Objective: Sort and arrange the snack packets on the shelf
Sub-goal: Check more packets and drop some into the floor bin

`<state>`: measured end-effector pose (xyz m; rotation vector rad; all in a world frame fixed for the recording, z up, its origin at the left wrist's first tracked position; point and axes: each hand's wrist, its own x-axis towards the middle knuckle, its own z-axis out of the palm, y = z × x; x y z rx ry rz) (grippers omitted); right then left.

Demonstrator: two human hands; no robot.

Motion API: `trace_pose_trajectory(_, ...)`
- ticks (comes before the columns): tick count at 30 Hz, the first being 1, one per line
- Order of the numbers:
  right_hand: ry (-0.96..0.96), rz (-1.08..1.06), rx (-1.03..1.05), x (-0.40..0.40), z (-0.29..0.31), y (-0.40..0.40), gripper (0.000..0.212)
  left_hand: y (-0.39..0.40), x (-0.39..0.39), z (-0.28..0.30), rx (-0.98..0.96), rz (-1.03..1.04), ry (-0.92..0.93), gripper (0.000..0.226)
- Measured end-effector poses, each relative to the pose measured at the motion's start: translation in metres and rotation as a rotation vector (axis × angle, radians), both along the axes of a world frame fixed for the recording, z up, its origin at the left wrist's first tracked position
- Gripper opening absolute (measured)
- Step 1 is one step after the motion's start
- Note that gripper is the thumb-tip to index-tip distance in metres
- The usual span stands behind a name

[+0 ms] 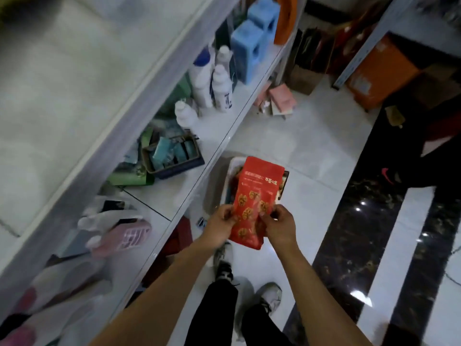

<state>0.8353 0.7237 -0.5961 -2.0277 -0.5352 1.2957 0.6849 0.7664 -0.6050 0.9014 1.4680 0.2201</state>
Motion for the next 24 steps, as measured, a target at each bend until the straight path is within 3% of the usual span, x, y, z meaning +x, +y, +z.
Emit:
trace_pose_trajectory(3,-0.009,0.045,-0.077,-0.013,-0.064,-0.005,0.007,-0.01,-0.013,-0.055,-0.086,-0.029,0.002,0.029)
trace_pose_trajectory(7,-0.072,0.164,-0.13,-0.024,-0.147,0.002,0.01,-0.018,-0.024,-0.137,-0.128,-0.073,0.019,0.046)
trace_pose_trajectory(11,-0.103,0.312,-0.155,-0.032,-0.226,0.022,0.021,-0.013,-0.026,-0.217,-0.162,0.016,0.022,0.054)
trace_pose_trajectory(18,-0.166,0.469,-0.196,-0.043,-0.341,0.055,0.034,0.025,-0.027,-0.317,-0.174,-0.001,0.016,0.056)
trace_pose_trajectory(24,-0.12,0.483,-0.209,-0.066,-0.377,0.06,0.028,0.045,-0.032,-0.36,-0.193,0.009,0.097,0.034)
